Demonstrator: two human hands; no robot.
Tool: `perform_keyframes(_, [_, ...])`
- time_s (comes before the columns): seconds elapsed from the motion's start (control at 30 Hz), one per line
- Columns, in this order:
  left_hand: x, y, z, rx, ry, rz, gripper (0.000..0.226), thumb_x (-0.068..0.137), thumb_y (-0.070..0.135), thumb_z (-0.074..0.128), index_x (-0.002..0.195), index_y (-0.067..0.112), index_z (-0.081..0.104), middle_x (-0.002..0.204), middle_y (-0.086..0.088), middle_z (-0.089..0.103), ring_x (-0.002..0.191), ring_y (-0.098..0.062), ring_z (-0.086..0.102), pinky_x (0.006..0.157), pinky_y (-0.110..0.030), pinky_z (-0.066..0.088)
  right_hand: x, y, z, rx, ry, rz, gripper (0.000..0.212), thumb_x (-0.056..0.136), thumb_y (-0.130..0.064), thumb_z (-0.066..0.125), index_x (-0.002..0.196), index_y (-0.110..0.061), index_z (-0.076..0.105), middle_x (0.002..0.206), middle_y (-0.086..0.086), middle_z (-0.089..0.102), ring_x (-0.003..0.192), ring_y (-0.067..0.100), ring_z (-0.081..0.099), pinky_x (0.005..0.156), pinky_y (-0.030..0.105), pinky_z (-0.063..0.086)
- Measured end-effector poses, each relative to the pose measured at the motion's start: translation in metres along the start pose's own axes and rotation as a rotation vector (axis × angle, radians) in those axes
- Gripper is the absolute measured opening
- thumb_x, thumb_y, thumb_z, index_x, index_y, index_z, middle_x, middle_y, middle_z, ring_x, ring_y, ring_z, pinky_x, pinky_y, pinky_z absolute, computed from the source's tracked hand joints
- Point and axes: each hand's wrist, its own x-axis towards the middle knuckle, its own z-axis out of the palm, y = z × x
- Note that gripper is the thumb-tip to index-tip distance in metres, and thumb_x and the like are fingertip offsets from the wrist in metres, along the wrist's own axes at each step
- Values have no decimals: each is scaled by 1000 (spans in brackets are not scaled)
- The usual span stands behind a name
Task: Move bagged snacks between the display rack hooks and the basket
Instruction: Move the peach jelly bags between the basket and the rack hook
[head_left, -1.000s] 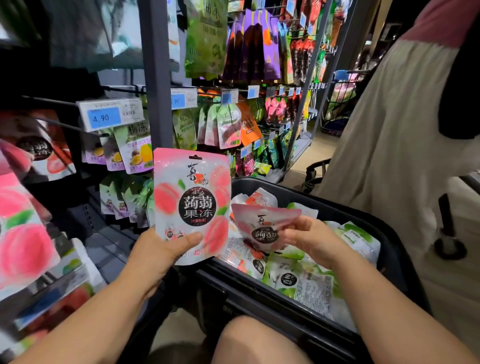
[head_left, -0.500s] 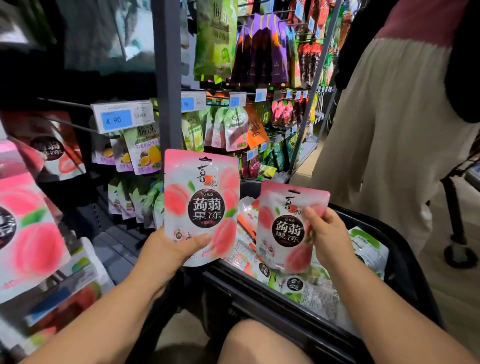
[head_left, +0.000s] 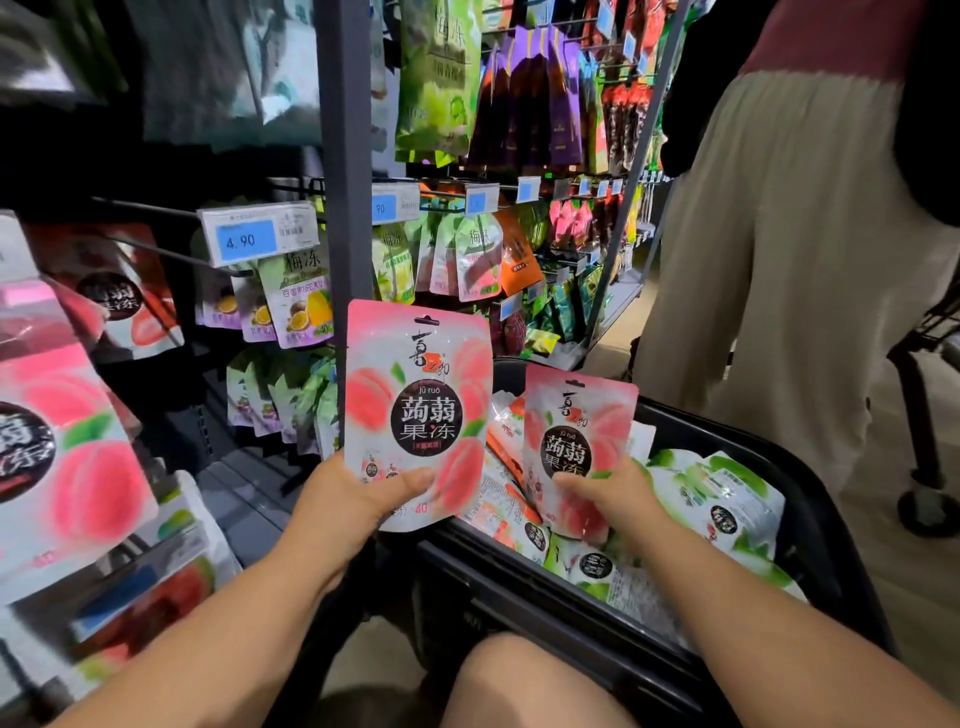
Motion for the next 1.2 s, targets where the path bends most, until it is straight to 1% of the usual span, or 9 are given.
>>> perform_keyframes(0.27, [3, 7, -6, -42, 44, 11, 54, 56, 24, 87, 107, 17, 72, 103, -4, 76, 99, -26, 71, 95, -47, 53, -14, -18, -13, 246, 116, -53, 31, 73, -18, 85, 65, -10, 56, 61, 4, 65, 60, 17, 63, 58, 28, 42])
perform_keyframes(0.4, [0, 30, -13, -76, 73, 25, 38, 72, -1, 81, 107, 10, 71, 99, -8, 76, 94, -24, 72, 77, -29, 59, -24, -45, -15, 377, 2, -162, 22, 71, -10, 83, 82, 0, 66, 53, 8, 64, 44, 17, 59, 50, 27, 45])
perform_keyframes(0.57, [-8, 58, -45, 18, 104, 70, 49, 55, 30, 88, 101, 24, 74, 101, -5, 76, 97, -23, 71, 94, -41, 52, -42, -95, 14, 478, -222, -285, 33, 66, 2, 82, 93, -5, 64, 61, 4, 66, 50, 18, 60, 49, 27, 46])
perform_keyframes(0.63, [-20, 65, -60, 115, 117, 90, 48, 54, 37, 90, 99, 33, 73, 99, -6, 75, 91, -20, 70, 90, -40, 52, -51, -111, 29, 501, -311, -316, 32, 63, 1, 81, 88, -8, 64, 61, 9, 64, 48, 23, 58, 50, 29, 45])
perform_keyframes(0.73, [-46, 72, -88, 234, 201, 101, 42, 60, 40, 91, 86, 16, 69, 66, 4, 67, 60, -13, 60, 66, -33, 48, -63, -128, 58, 515, -405, -321, 32, 62, -6, 80, 88, -9, 60, 56, 6, 61, 40, 17, 54, 41, 23, 40])
perform_keyframes(0.87, [-84, 74, -132, 291, 355, 120, 63, 39, 65, 84, 83, 22, 69, 68, 7, 70, 61, -8, 59, 64, -31, 47, -73, -145, 101, 545, -508, -292, 54, 53, -10, 83, 103, -5, 66, 81, 9, 75, 67, 24, 69, 64, 34, 52])
perform_keyframes(0.97, [-113, 68, -154, 215, 430, 90, 37, 50, 45, 90, 70, 24, 68, 52, 12, 57, 46, -1, 46, 49, -17, 37, -88, -155, 133, 590, -617, -262, 49, 56, 2, 79, 103, -2, 65, 86, 13, 76, 73, 25, 73, 59, 31, 57])
perform_keyframes(1.1, [-147, 54, -183, 159, 513, 79, 61, 46, 38, 87, 100, 16, 71, 92, 2, 77, 81, -13, 70, 74, -28, 53, -105, -162, 171, 549, -678, -249, 45, 57, -11, 77, 100, -5, 68, 92, 15, 76, 81, 30, 72, 65, 32, 58])
perform_keyframes(1.2, [-165, 50, -198, 138, 583, 42, 43, 58, 18, 90, 96, 12, 70, 78, 4, 76, 67, -5, 69, 62, -17, 52, -116, -167, 193, 516, -731, -229, 47, 58, -14, 78, 103, -4, 66, 91, 14, 76, 79, 26, 74, 66, 33, 58])
